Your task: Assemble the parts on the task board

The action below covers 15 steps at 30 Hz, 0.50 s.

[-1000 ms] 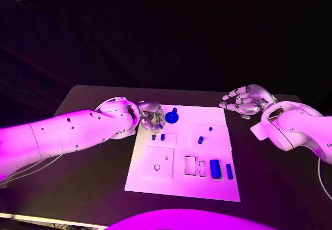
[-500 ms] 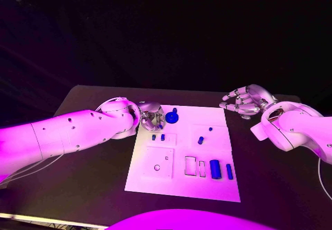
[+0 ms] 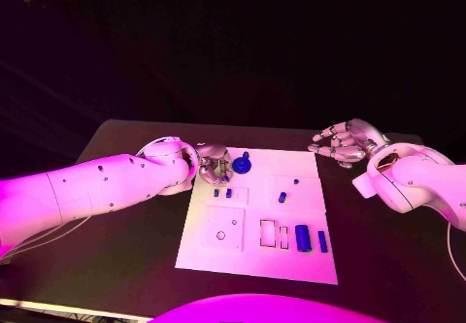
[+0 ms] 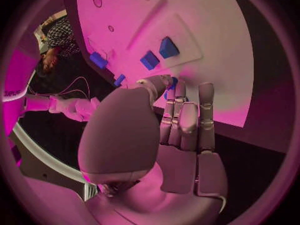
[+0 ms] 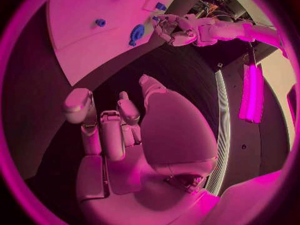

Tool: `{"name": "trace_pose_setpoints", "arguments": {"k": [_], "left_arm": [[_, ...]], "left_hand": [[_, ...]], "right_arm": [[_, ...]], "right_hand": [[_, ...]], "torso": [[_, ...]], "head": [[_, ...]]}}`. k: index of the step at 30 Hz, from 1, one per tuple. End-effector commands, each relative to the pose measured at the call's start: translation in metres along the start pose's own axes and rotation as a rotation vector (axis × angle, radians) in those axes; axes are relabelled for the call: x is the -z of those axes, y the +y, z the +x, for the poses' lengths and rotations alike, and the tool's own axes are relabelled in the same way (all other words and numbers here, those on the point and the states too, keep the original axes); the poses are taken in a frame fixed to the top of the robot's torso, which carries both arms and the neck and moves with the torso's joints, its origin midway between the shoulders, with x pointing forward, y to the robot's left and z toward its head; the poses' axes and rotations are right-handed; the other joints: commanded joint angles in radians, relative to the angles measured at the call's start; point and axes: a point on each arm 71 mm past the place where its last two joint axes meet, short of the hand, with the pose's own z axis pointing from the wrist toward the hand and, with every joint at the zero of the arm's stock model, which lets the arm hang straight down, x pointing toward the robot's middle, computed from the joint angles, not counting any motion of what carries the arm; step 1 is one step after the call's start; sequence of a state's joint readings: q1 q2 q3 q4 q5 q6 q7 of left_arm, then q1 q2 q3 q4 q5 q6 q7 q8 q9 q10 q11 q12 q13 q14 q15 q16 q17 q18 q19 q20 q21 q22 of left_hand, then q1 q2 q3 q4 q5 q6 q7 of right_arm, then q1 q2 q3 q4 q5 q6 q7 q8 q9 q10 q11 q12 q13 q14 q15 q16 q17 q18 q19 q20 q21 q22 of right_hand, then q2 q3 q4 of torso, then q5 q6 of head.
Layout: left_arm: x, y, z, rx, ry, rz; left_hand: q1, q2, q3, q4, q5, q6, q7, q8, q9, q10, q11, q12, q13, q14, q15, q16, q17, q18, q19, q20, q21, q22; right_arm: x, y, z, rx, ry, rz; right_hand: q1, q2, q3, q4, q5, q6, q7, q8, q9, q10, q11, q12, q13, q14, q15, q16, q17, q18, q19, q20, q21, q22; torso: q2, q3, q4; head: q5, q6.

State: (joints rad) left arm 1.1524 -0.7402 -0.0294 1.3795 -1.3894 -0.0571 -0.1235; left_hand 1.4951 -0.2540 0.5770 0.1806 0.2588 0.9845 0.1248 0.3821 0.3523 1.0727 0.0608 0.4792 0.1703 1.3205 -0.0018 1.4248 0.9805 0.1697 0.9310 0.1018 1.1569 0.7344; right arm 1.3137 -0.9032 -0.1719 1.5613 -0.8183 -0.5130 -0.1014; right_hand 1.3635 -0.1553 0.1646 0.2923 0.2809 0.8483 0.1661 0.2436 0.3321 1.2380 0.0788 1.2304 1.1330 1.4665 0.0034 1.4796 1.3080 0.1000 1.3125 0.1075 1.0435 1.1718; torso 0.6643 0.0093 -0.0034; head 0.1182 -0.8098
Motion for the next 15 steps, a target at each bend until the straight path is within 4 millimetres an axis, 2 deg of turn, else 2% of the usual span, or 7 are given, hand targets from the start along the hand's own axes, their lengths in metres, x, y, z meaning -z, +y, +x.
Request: {"name": "trace_pose_setpoints", "arguments": {"k": [1, 15], "left_arm": [[-0.0006, -0.0007, 0.0048, -0.006, 0.039, -0.003], [-0.0004, -0.0003, 0.0047, -0.006, 0.030, -0.002]], "left_hand": [[-0.004, 0.003, 0.003, -0.003, -0.005, 0.009, 0.000, 0.001, 0.002, 0.009, -0.001, -0.006, 0.000, 0.008, 0.000, 0.003, 0.001, 0.006, 0.005, 0.003, 0.003, 0.001], [-0.010, 0.005, 0.001, -0.010, -0.007, 0.021, -0.002, -0.001, 0.007, 0.021, -0.003, -0.012, 0.003, -0.001, -0.002, -0.001, -0.019, 0.010, -0.010, 0.002, -0.006, -0.016]], "right_arm": [[0.0003, 0.0009, 0.0009, 0.008, 0.008, -0.011], [0.0005, 0.0002, 0.0001, 0.008, 0.007, -0.010]], "right_hand": [[-0.009, 0.005, 0.005, -0.003, 0.000, -0.004, -0.002, 0.007, -0.001, -0.004, 0.000, -0.004, -0.002, 0.050, 0.001, -0.005, 0.058, 0.017, -0.006, 0.001, -0.005, 0.000], [-0.009, 0.005, 0.005, -0.003, 0.000, -0.004, -0.002, 0.007, -0.001, -0.004, 0.000, -0.004, -0.002, 0.050, 0.001, -0.005, 0.058, 0.017, -0.006, 0.001, -0.005, 0.000]], "torso": [[0.000, 0.0001, -0.0002], [0.000, -0.0009, 0.0003]], "head": [[-0.001, -0.002], [-0.004, -0.002]]}}
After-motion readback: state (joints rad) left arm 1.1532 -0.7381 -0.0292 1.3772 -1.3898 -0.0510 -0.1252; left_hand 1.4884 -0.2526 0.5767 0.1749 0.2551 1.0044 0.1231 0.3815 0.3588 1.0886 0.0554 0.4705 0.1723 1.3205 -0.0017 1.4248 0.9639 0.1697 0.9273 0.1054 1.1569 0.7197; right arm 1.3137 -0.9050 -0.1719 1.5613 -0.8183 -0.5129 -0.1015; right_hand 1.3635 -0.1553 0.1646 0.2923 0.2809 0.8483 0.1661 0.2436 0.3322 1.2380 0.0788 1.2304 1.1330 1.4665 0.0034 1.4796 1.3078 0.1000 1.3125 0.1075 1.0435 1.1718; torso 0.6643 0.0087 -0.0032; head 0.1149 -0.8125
